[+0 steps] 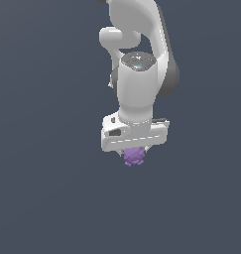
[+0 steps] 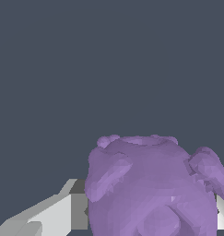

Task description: Pick up the object and move it to a goal position.

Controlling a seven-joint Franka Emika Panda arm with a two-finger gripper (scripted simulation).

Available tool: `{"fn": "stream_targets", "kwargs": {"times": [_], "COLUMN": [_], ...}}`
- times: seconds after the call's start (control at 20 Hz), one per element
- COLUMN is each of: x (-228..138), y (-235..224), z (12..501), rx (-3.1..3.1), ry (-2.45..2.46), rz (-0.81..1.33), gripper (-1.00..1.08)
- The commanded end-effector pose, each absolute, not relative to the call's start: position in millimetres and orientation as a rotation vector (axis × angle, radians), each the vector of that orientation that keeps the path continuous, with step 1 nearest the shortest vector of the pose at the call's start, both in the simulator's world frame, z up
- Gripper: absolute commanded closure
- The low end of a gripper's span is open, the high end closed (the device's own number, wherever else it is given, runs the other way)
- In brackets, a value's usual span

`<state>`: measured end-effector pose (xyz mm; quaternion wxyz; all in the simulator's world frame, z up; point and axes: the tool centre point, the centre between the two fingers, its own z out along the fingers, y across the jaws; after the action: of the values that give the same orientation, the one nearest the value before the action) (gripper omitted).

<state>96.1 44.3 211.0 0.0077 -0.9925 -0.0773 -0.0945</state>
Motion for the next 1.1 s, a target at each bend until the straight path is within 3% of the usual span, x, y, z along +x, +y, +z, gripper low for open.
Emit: {"fn": "stream_targets", "kwargs": {"times": [0.0,0.5,1.05], "x": [109,135,138], "y": [57,98,114], "z": [259,426,493], "rx": [-3.087,-3.013,-2.977], "ry": [-0.279,-0.403,-0.45], "rz": [-0.374,-0.638,-0.739], "gripper": [1.08,1.08,1.08]}}
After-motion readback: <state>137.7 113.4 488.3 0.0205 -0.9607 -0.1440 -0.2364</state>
